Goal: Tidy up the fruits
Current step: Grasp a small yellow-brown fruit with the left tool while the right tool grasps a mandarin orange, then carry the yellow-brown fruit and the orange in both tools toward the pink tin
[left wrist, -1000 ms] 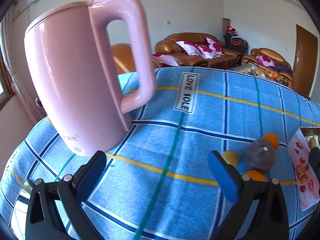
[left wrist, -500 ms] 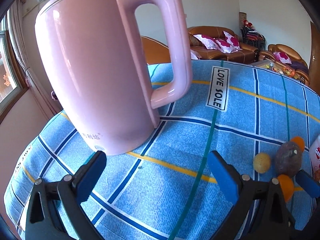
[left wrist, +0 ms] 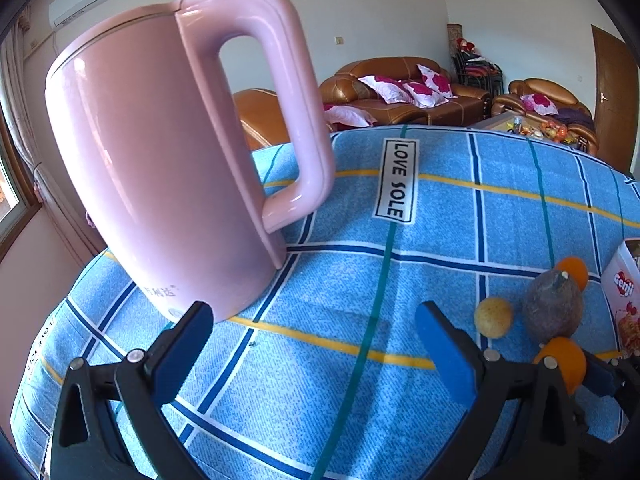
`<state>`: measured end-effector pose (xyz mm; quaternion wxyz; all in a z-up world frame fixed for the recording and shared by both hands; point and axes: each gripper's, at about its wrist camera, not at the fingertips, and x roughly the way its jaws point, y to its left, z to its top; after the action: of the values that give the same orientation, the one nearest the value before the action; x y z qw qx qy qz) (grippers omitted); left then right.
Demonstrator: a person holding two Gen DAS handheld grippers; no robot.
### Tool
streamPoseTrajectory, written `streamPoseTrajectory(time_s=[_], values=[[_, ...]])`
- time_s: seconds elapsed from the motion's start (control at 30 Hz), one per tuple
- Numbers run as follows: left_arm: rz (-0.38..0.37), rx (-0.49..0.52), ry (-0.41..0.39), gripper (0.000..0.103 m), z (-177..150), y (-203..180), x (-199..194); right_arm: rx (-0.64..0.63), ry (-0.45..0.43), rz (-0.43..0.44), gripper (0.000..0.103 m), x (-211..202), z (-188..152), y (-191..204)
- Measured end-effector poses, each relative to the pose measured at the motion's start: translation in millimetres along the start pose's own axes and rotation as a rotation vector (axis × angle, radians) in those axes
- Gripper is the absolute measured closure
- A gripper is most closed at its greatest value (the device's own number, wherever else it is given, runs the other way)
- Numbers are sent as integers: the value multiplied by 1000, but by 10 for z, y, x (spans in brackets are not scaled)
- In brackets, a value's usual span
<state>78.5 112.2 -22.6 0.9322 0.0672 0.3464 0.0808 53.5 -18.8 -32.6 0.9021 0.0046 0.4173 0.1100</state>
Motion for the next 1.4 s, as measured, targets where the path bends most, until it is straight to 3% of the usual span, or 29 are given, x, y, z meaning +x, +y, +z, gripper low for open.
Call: streamPoseTrajectory(time_s=[0.1,0.27,0.3,0.43,0.5,0.67,0.83,0.9,1.0,1.1,1.17,1.3,1.4], values=[[-66,40,-38,0,2,-80,-85,37,-116,14,66,-252,-55,-111],[-191,131,-60,15,26,-283,-167,42,-280,-118,66,-614,-152,-302],[-212,146,-56,17,24,-321,-170,44,-301,-143,66,-660,-147,-352],[-305,194,-11,43,19,-454,-137,52,-339,-203,66,-742,-150,-504],[-340,218,11,43,15,-539,-121,64,-339,-206,66,-745,-127,-557],[-316,259,39,53,75,-701,12,76,-338,-192,66,-725,-91,-608],[-362,197,88,59,160,-664,167,72,-339,-188,66,-717,-106,-574],[-392,168,141,59,169,-620,268,78,-330,-181,66,-692,-99,-591],[-436,128,150,58,181,-549,284,88,-319,-174,66,-665,-92,-602],[-418,148,147,60,177,-593,267,94,-320,-169,66,-656,-84,-611],[-414,172,140,74,160,-641,245,92,-320,-166,66,-644,-87,-601],[-379,176,120,74,139,-636,193,88,-322,-172,66,-643,-111,-584],[-302,151,35,74,131,-572,39,85,-343,-185,66,-665,-117,-595]])
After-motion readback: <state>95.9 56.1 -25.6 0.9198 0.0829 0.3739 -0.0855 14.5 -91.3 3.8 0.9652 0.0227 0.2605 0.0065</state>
